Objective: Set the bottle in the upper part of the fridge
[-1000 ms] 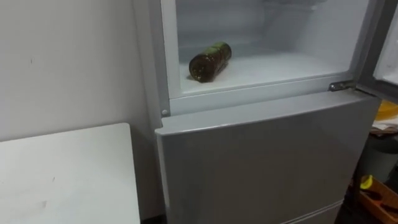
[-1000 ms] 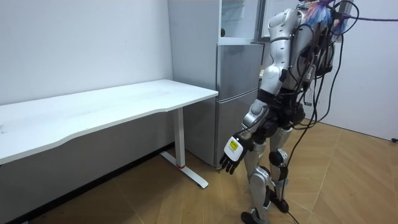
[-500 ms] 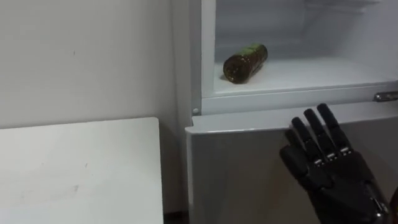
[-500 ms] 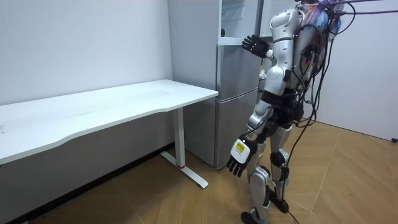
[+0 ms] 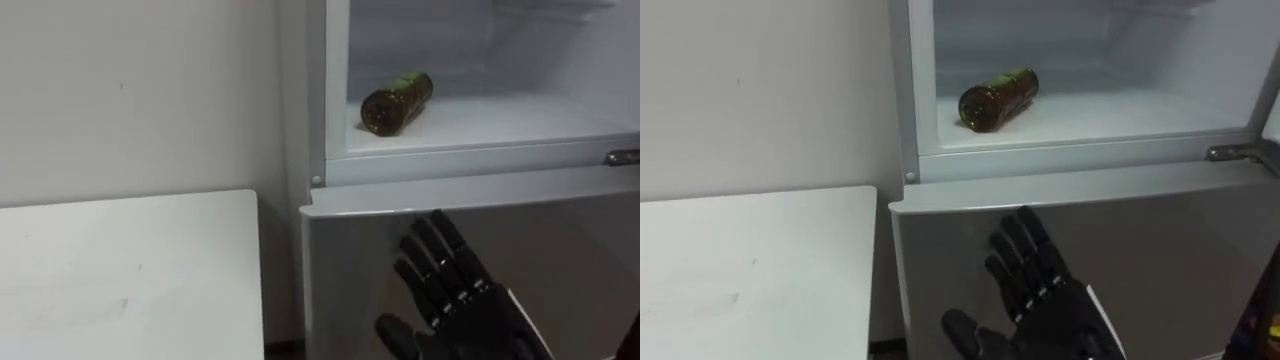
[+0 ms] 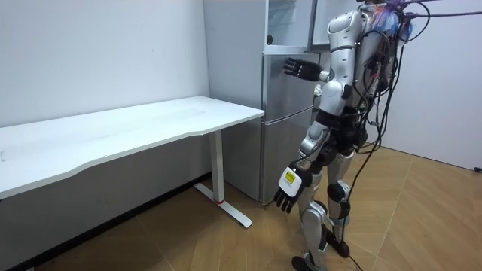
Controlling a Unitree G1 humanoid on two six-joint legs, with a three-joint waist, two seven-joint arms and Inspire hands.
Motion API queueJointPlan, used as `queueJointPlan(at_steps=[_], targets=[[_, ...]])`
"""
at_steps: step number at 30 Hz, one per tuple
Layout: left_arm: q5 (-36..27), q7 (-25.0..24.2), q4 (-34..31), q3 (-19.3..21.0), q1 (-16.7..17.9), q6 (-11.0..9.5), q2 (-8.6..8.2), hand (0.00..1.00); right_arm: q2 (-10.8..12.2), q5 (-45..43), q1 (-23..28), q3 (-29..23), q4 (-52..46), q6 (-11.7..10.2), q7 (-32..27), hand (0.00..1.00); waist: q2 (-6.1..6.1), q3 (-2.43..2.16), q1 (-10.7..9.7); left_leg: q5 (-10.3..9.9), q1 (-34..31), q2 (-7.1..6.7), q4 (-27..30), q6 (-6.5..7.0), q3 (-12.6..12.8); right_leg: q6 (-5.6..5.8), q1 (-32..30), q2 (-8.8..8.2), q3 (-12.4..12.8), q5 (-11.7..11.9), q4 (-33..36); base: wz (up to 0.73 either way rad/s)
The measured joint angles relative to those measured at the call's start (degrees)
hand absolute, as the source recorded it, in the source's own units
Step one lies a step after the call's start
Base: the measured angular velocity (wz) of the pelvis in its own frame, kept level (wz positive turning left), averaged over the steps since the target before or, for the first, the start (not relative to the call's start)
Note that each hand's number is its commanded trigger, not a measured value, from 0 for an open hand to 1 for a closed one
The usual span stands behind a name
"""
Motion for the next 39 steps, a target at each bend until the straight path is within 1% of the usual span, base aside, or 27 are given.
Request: queueJointPlan(at_steps=[2, 4, 6, 7, 11, 13, 14, 15, 16, 18, 19, 20, 22, 25, 27, 28, 29, 30, 31, 32, 34, 35, 36, 38, 39], targets=[[-0.16, 0.94, 0.00, -0.77, 0.15, -0.04, -0.05, 0.00, -0.05, -3.78, 2.13, -0.07, 2.63, 0.66, -0.83, 0.00, 0.11, -0.05, -0.05, -0.02, -0.10, 0.01, 0.08, 0.02, 0.06, 0.01, -0.08, 0.00, 0.10, -0.01, 0.03, 0.00], [-0.11, 1.29, 0.40, -0.76, 0.24, -0.13, -0.21, 0.00, 0.00, -5.65, 3.84, -0.21, 3.22, 1.16, -2.00, 0.00, 0.10, -0.11, -0.20, -0.01, 0.08, -0.02, -0.23, 0.02, 0.26, 0.02, -0.14, 0.02, 0.30, -0.01, 0.09, -0.04], [-0.12, 1.55, 0.43, -0.78, 0.75, -0.13, -0.28, 0.00, -0.01, -7.23, 4.63, -0.64, 4.07, 1.19, -3.28, 0.00, 0.19, -0.10, -0.98, -0.01, 0.22, -0.07, -0.38, 0.03, 0.29, 0.04, -0.19, 0.00, 0.38, -0.02, 0.11, -0.02], [-0.12, 2.06, 0.40, -0.77, 1.06, -0.12, -0.29, 0.00, -0.01, -7.65, 4.65, -1.43, 5.76, 1.19, -3.96, 0.00, 0.16, -0.09, -1.59, 0.00, 0.32, -0.08, -0.42, 0.03, 0.28, 0.05, -0.07, 0.01, 0.34, -0.03, -0.01, 0.00], [-0.16, 2.96, 0.23, -0.06, 1.15, -0.18, -0.35, 0.00, 0.28, -7.19, 6.36, -6.28, 10.28, 1.21, -8.48, 0.00, -0.09, -0.01, -2.00, 0.00, 0.72, -0.12, -0.42, 0.03, 0.25, 0.15, 0.52, -0.06, 0.29, -0.10, -0.29, 0.00], [0.00, 3.01, -1.17, 0.50, 1.92, -0.31, -0.40, 0.00, 1.26, -6.79, 6.95, -9.23, 11.83, 0.95, -10.62, 0.00, -0.15, -0.01, -3.28, -0.01, 0.94, -0.10, -0.53, 0.02, 0.23, 0.19, 0.51, 0.00, 0.38, -0.15, -0.95, 0.00], [-0.03, 3.01, -1.48, 0.77, 2.00, -0.43, -0.40, 0.00, 1.46, -6.70, 7.31, -9.75, 11.82, 0.74, -11.45, 0.00, -0.20, -0.01, -3.49, -0.01, 0.94, -0.11, -0.59, 0.02, 0.22, 0.21, 0.51, 0.00, 0.36, -0.17, -0.95, 0.00], [-0.06, 2.99, -1.64, 1.59, 1.94, -0.85, -0.40, 0.00, 1.56, -6.75, 7.70, -10.82, 11.83, 0.60, -12.80, 0.00, -0.14, -0.03, -3.53, -0.01, 1.00, -0.11, -0.64, 0.02, 0.23, 0.21, 0.51, 0.00, 0.30, -0.17, -0.93, 0.00], [-0.15, 2.94, -1.91, 2.46, 1.81, -1.30, -0.39, 0.00, 1.58, -6.76, 7.79, -11.87, 11.83, 0.59, -14.36, 0.00, -0.44, 0.15, -3.74, -0.01, 0.98, -0.11, -0.64, 0.02, 0.25, 0.20, 0.50, 0.00, 0.27, -0.17, -0.88, 0.00], [-0.14, 2.79, -1.94, 3.37, 1.67, -2.21, -0.36, 0.00, 1.60, -6.97, 7.74, -13.58, 11.74, 0.29, -16.83, 0.00, -0.43, 0.06, -3.75, -0.01, 0.97, -0.14, -0.66, 0.02, 0.36, 0.21, 0.51, 0.01, 0.40, -0.17, -0.84, 0.00], [-0.11, 2.65, -1.90, 3.73, 1.72, -2.55, -0.36, 0.00, 1.59, -7.29, 7.71, -14.73, 11.32, 0.10, -18.98, 0.00, -0.39, -0.05, -3.73, -0.01, 1.01, -0.17, -0.67, 0.03, 0.37, 0.21, 0.65, 0.01, 0.42, -0.16, -0.70, 0.00], [-0.13, 2.45, -1.84, 3.94, 1.74, -2.55, -0.35, 0.00, 1.59, -7.39, 7.67, -15.32, 11.06, -0.02, -20.08, 0.00, -0.41, -0.06, -3.69, -0.01, 1.05, -0.17, -0.69, 0.03, 0.37, 0.22, 0.71, 0.04, 0.45, -0.14, -0.65, 0.00], [-0.62, 2.15, -1.82, 4.48, 2.10, -2.54, -0.28, 0.00, 1.42, -7.47, 7.32, -16.51, 10.28, -1.17, -25.02, 0.00, -0.49, -0.04, -3.41, 0.00, 1.79, -0.16, -0.80, 0.02, 0.44, 0.21, 0.84, 0.15, 0.57, -0.12, -0.82, -0.02], [-0.50, 2.01, -1.95, 4.70, 2.67, -2.54, -0.39, 0.00, 1.26, -9.53, 7.16, -18.29, 6.59, -1.17, -29.87, 0.00, -0.61, 0.00, -3.23, 0.00, 1.90, -0.16, -0.96, 0.01, 0.56, 0.23, 0.78, 0.18, 0.76, -0.14, -0.91, -0.02], [-0.45, 1.95, -1.94, 5.54, 3.04, -2.52, -0.41, 0.00, 0.96, -9.59, 6.81, -19.88, 3.88, -1.17, -32.06, 0.00, -0.80, 0.06, -3.65, 0.01, 1.82, -0.16, -0.98, 0.01, 0.58, 0.26, 0.80, 0.16, 0.66, -0.18, -1.01, 0.00], [-0.46, 1.92, -1.94, 6.59, 3.23, -2.52, -0.44, 0.00, 0.85, -9.59, 6.38, -21.60, 2.41, -1.18, -33.49, 0.00, -1.01, 0.06, -3.65, 0.01, 1.87, -0.17, -1.15, 0.00, 0.56, 0.28, 0.81, 0.17, 0.65, -0.21, -1.04, 0.00], [-0.48, 1.97, -1.86, 7.45, 3.44, -2.53, -0.39, 0.00, 0.44, -9.63, 5.85, -23.26, 1.21, -1.25, -35.34, 0.00, -1.21, 0.05, -3.58, 0.03, 2.01, -0.23, -1.55, 0.00, 0.57, 0.28, 0.83, 0.17, 0.65, -0.21, -0.96, 0.00], [-0.48, 1.97, -1.80, 7.82, 3.56, -2.53, -0.40, 0.00, 0.00, -9.75, 5.78, -23.94, 0.34, -1.27, -36.49, 0.00, -1.26, 0.06, -3.50, 0.04, 2.03, -0.25, -1.55, 0.00, 0.58, 0.28, 0.85, 0.17, 0.66, -0.21, -0.90, 0.00], [-0.47, 2.02, -1.77, 8.22, 3.92, -2.54, -0.38, 0.00, -0.91, -10.86, 5.78, -25.04, -1.06, -1.69, -38.36, 0.00, -1.37, 0.06, -3.50, 0.03, 2.02, -0.28, -1.54, 0.00, 0.59, 0.29, 0.90, 0.14, 0.67, -0.20, -0.87, 0.00], [-0.47, 2.06, -1.73, 8.34, 4.12, -2.55, -0.38, 0.00, -1.14, -11.69, 5.78, -25.61, -1.95, -1.81, -39.40, 0.00, -1.42, 0.06, -3.50, 0.04, 2.02, -0.28, -1.55, 0.00, 0.59, 0.30, 0.91, 0.13, 0.66, -0.21, -0.83, 0.00], [-0.49, 2.27, -1.60, 8.45, 4.43, -2.54, -0.31, 0.00, -2.06, -13.11, 5.69, -26.99, -5.36, -3.00, -43.54, 0.00, -1.71, 0.14, -3.45, 0.04, 2.06, -0.33, -1.54, 0.00, 0.59, 0.36, 0.82, 0.04, 0.61, -0.33, -0.68, 0.00], [-0.49, 2.27, -1.60, 8.44, 4.41, -2.55, -0.31, 0.00, -2.36, -13.37, 5.60, -27.06, -6.21, -3.31, -44.44, 0.00, -1.77, 0.16, -3.39, 0.04, 2.06, -0.34, -1.54, 0.00, 0.59, 0.37, 0.80, 0.03, 0.60, -0.35, -0.67, 0.00], [-0.57, 2.27, -1.51, 8.43, 4.30, -2.69, -0.29, 0.00, -2.98, -14.14, 5.09, -27.06, -7.02, -4.21, -45.78, 0.00, -1.96, 0.18, -3.46, 0.04, 2.09, -0.35, -1.54, 0.00, 0.58, 0.37, 0.81, 0.00, 0.50, -0.36, -0.72, 0.00], [-0.86, 2.27, -1.37, 8.33, 4.28, -3.80, -0.09, 0.00, -3.27, -14.56, 3.53, -27.18, -7.50, -5.52, -47.91, 0.00, -2.57, 0.21, -3.50, 0.03, 1.98, -0.35, -1.50, 0.00, 0.57, 0.36, 0.74, -0.06, 0.38, -0.45, -0.84, 0.00], [-0.92, 2.29, -1.42, 8.33, 4.28, -3.95, -0.09, 0.00, -3.27, -14.57, 3.42, -27.20, -7.98, -5.56, -48.40, 0.00, -2.77, 0.22, -3.44, 0.03, 2.01, -0.38, -1.49, 0.01, 0.56, 0.38, 0.70, -0.09, 0.40, -0.52, -0.82, 0.00]])
